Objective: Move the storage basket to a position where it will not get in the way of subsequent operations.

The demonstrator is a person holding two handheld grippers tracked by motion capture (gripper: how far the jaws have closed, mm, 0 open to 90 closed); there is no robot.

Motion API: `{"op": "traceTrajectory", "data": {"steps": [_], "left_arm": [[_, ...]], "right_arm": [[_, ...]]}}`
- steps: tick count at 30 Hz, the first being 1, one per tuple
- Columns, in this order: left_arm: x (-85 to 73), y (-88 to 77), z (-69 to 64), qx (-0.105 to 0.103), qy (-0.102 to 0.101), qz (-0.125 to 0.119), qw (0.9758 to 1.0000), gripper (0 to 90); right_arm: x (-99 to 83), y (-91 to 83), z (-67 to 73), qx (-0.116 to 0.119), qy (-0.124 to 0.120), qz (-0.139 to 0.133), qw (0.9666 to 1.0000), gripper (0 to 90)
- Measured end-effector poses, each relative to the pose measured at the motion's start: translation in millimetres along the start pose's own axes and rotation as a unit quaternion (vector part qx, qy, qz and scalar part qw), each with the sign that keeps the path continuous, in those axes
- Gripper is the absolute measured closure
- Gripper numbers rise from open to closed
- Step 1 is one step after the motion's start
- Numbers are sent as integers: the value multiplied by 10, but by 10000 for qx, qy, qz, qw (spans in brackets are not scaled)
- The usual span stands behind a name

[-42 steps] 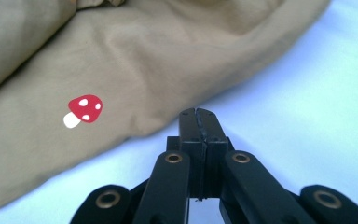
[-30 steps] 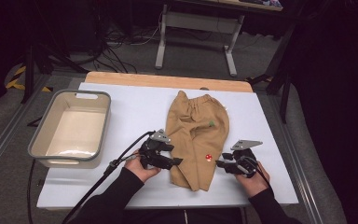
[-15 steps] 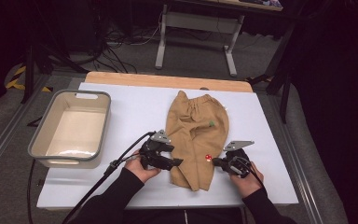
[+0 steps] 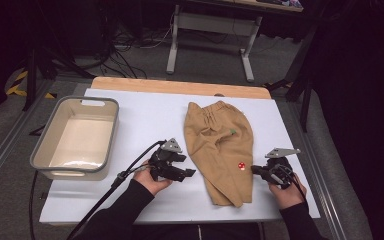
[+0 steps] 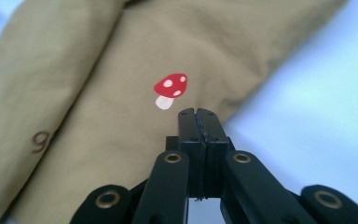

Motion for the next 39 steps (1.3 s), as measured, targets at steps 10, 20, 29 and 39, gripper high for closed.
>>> {"op": "traceTrajectory", "data": {"steps": [10,20,29,39], "left_arm": [[3,-15,33,59,-19,-12,10000,356],[1,-97,86,177,-76,-80,9998,357],[0,-119,107,189,-117,-116,9997,358],[4,-140,114,208,-112,-131,9996,357]], "right_arm": [[67,-158,120,-57,-291,-435,9986,717],[198,-59,860,1016,-1201,-572,9859,641],[132,141,1045,1207,-1537,-256,9804,592],[161,213,1013,840,-1480,21,9854,893]]}}
Point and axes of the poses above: each handheld gripper's, and its own axes: y roughly forward along the jaws, x roughly out of its top, z roughly to its left, the point moved 5 cm from there along y, roughly forward along the jaws, and after that the axes turned 6 degrees about -x, right-handed, at the moved point
